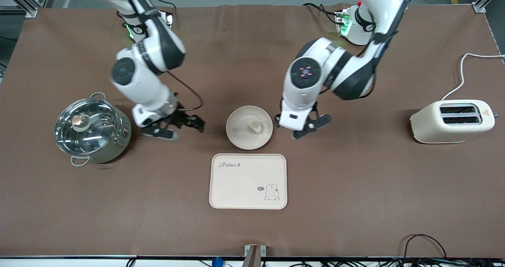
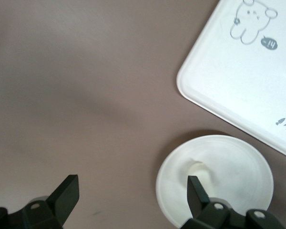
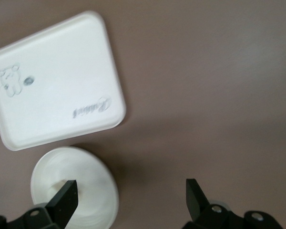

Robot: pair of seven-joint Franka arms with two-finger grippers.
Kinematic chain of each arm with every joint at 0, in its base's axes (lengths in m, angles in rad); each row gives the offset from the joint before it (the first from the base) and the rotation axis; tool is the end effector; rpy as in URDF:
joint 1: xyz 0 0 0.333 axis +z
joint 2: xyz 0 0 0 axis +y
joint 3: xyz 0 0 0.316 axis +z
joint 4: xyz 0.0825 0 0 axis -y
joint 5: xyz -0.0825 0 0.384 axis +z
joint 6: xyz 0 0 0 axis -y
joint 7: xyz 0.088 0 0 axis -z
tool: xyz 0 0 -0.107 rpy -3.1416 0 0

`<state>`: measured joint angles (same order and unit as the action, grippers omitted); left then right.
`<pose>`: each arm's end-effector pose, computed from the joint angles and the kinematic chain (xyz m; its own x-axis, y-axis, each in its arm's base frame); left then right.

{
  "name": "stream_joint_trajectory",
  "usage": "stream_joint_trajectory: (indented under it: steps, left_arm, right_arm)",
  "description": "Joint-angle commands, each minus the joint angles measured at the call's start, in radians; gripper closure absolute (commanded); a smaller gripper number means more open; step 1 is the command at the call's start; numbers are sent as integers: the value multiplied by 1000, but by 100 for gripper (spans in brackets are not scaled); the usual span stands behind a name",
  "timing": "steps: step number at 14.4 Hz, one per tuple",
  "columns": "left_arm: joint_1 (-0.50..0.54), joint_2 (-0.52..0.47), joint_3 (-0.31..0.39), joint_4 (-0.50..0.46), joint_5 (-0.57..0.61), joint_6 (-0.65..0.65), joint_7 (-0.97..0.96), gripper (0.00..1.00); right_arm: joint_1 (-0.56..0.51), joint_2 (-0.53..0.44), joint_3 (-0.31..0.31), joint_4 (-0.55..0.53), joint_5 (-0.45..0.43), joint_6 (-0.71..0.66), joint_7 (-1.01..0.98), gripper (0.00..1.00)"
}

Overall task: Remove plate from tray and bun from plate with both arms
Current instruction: 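Grasp the bun with the left gripper while the right gripper withdraws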

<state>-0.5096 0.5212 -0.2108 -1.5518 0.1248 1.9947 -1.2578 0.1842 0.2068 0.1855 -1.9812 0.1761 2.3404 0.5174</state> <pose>0.5325 -0.4305 0.3460 0.8744 0.4851 -0.0148 0.4833 -0.8731 -0.0643 0.5690 0.2190 0.3803 0.9628 -0.2679 0.0339 -0.2537 -0.9403 -0.2269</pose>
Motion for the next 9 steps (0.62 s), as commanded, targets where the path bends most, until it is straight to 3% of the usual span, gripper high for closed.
stream_joint_trajectory:
  steps: [1,5,9]
  left_arm:
    - [-62,94,4,24,48,93,-167,0]
    - [-113,175,4,24,50,255,-314,5]
    - [-136,238,5,24,50,338,-353,14]
  right_arm:
    - [-145,-72,17,8,-7,-90,-145,0]
    - [-327,-115,17,183,-18,-436,-348,0]
    - [-380,-179,15,337,-121,-670,-416,0]
